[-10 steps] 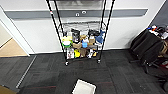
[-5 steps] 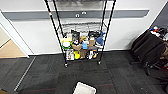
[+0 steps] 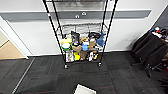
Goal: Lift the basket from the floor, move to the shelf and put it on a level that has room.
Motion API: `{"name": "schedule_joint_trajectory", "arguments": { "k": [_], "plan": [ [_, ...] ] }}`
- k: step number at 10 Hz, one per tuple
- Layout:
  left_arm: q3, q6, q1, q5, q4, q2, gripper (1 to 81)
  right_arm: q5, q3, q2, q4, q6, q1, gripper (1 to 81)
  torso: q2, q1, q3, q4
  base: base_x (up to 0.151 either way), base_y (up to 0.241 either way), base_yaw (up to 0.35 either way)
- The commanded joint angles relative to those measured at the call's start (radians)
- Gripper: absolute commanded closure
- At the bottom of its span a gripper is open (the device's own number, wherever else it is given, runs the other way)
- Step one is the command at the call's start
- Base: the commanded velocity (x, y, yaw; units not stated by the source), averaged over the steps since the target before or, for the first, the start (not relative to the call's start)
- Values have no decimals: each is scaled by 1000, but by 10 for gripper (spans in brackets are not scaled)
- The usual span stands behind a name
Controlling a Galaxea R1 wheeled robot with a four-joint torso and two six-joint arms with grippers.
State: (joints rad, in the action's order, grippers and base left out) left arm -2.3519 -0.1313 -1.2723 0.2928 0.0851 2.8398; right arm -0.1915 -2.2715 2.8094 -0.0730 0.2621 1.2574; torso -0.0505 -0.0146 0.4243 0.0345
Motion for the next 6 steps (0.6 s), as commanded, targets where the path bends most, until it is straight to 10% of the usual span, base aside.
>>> {"name": "schedule_joint_trajectory", "arguments": {
  "k": [1,6],
  "plan": [
    [16,2,24,-41,10,-9,10,52,12,-11,9,0,-35,10,0,0,0,0,63,0,0],
    [16,2,21,-43,8,-8,10,53,12,-9,5,0,-35,10,0,0,0,0,0,0,0]
  ]
}}
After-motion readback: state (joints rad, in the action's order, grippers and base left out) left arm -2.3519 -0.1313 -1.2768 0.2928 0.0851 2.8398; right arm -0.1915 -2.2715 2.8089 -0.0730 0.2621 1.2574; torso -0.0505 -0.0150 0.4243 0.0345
